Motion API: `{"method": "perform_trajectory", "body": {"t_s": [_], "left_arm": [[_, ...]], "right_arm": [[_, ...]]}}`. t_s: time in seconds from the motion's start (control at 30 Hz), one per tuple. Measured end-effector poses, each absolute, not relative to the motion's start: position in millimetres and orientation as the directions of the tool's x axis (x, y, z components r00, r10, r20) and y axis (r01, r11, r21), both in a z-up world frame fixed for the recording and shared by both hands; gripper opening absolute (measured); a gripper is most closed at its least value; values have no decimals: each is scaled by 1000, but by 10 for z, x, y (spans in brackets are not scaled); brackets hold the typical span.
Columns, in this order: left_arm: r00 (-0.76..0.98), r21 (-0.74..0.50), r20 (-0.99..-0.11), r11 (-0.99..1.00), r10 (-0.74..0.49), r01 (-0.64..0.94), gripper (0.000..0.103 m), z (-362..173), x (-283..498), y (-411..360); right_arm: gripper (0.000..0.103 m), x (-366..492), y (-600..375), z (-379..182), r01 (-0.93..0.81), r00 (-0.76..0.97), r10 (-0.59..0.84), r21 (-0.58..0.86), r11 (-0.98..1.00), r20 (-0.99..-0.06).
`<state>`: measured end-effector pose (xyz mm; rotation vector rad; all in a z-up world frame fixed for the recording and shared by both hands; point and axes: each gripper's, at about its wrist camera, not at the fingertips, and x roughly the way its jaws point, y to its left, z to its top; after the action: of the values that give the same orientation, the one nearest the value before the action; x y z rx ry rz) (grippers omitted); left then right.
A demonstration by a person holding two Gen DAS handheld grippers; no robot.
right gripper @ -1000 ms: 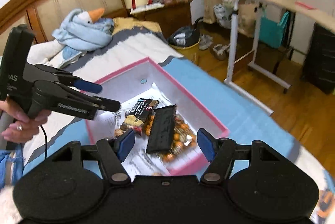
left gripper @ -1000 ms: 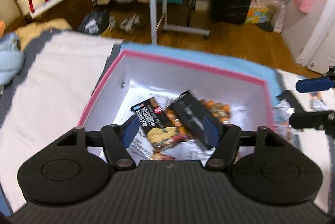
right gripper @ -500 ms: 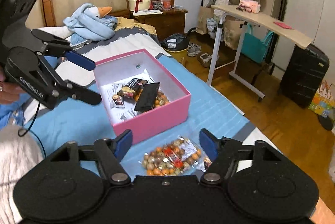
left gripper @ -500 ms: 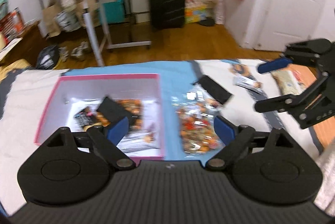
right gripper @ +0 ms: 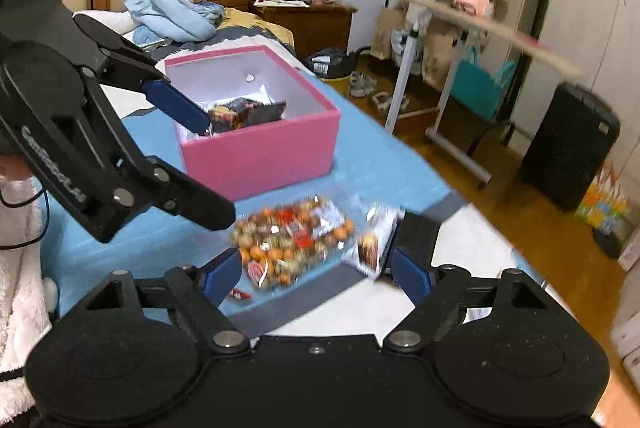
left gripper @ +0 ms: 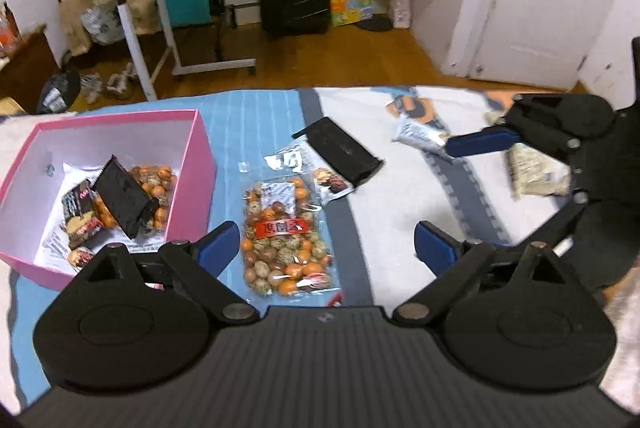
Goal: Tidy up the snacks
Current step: 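Move the left gripper to the orange-and-beige nut bag on the bed, then grasp the nut bag by its sealed end with the left gripper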
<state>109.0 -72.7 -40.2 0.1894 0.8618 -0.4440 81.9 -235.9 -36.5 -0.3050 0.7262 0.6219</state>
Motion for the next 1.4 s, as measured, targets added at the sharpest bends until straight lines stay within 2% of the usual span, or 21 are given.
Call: {"method": "perform_trajectory", "body": {"t_s": [0.07, 0.17, 0.3, 0.47, 0.57, 0.67, 0.7, 0.73, 0.77, 0.83, 0.87, 1.0, 1.13, 1.27, 1.4], "left_arm": [[567, 2, -776, 899, -275, 439, 95, -523, 1135, -809], [509, -48, -807, 893, -298, 448, 97, -752, 1304, -852], [480, -85, -824, 904, -300, 420, 96, -991, 1506, -772], [481, -90, -833, 925, -273, 370, 96, -1126, 1673, -611], [481, -84, -839, 933, -256, 350, 94, -1196, 1755, -546], [443, -105, -857, 932, -262, 347, 86, -1298, 1828, -565], [420, -114, -868, 930, -263, 348, 77, -1327, 1844, -578], [401, -110, -879, 928, -259, 357, 75, -1349, 1853, -615], [411, -85, -879, 927, -242, 366, 75, -1359, 1846, -657], [456, -5, -870, 928, -188, 374, 75, -1384, 1822, -730], [466, 18, -868, 927, -171, 373, 75, -1404, 1826, -745], [424, -48, -885, 942, -195, 333, 75, -1522, 1928, -662], [432, -50, -883, 951, -185, 305, 74, -1576, 1978, -631], [424, -85, -883, 955, -204, 283, 75, -1598, 2011, -598], [431, -79, -879, 954, -204, 289, 83, -1621, 2003, -634]], "right_arm": [[86, 858, -2436, -490, -625, 549, 457, 19, 780, -700], [86, 896, -2439, -695, -627, 528, 502, 84, 774, -684], [86, 958, -2347, -1063, -547, 556, 456, 107, 830, -695], [86, 939, -2106, -1478, -590, 518, 435, 61, 805, -736], [86, 865, -1990, -1546, -633, 494, 453, 50, 773, -742], [86, 827, -1859, -1531, -648, 482, 469, 59, 759, -740], [86, 812, -1819, -1513, -649, 471, 479, 77, 757, -741], [86, 795, -1791, -1499, -656, 461, 495, 93, 749, -736], [86, 776, -1767, -1486, -657, 462, 502, 98, 748, -731], [94, 769, -1724, -1480, -653, 481, 491, 77, 754, -727], [94, 779, -1711, -1488, -643, 502, 474, 54, 764, -724], [95, 891, -1740, -1575, -618, 516, 450, 46, 784, -729], [95, 947, -1739, -1700, -625, 500, 441, 42, 780, -745], [97, 917, -1695, -1742, -655, 521, 457, 6, 756, -721], [97, 947, -1652, -1723, -656, 532, 462, 0, 755, -709]]}}
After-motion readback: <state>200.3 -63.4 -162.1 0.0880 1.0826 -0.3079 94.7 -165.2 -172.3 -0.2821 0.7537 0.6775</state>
